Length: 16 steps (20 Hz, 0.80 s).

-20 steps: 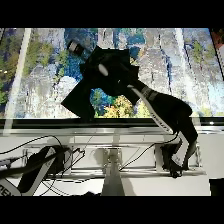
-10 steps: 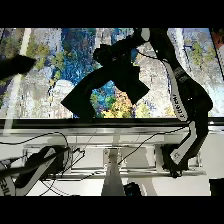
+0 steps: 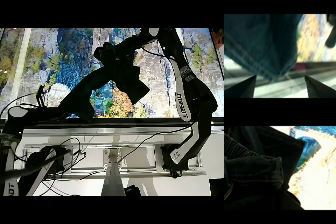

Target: Fold the clothes and pants, and hang the long-sleeved shirts on hangers.

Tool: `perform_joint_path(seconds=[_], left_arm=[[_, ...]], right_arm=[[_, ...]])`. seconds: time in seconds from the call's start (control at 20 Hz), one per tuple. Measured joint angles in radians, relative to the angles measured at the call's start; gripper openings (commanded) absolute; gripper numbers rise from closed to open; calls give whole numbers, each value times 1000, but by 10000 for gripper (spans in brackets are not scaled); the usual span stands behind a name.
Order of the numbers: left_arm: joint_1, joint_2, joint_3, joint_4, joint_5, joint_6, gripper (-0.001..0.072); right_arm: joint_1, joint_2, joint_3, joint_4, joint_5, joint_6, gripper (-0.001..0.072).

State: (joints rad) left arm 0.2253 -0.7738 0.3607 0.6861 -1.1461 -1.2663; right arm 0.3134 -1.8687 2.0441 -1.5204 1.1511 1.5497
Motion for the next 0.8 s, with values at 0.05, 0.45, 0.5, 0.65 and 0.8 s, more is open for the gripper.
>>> perform_joint_path(seconds=[0.05, 0.45, 0.5, 0.65, 0.8], left_arm=[[-19, -3, -13, 0, -2, -14, 537], [-283, -140, -55, -7, 124, -75, 653], [-303, -166, -55, -15, 154, -87, 653], [-337, -238, -56, -64, 232, -99, 549], [-349, -284, -53, -77, 310, -98, 228]], right_arm=[[0, 0, 0, 3, 1, 0, 20], [0, 2, 0, 4, 13, 2, 20], [0, 2, 0, 4, 15, 2, 20], [-1, 2, 0, 5, 16, 2, 20], [-1, 2, 0, 5, 18, 2, 21]])
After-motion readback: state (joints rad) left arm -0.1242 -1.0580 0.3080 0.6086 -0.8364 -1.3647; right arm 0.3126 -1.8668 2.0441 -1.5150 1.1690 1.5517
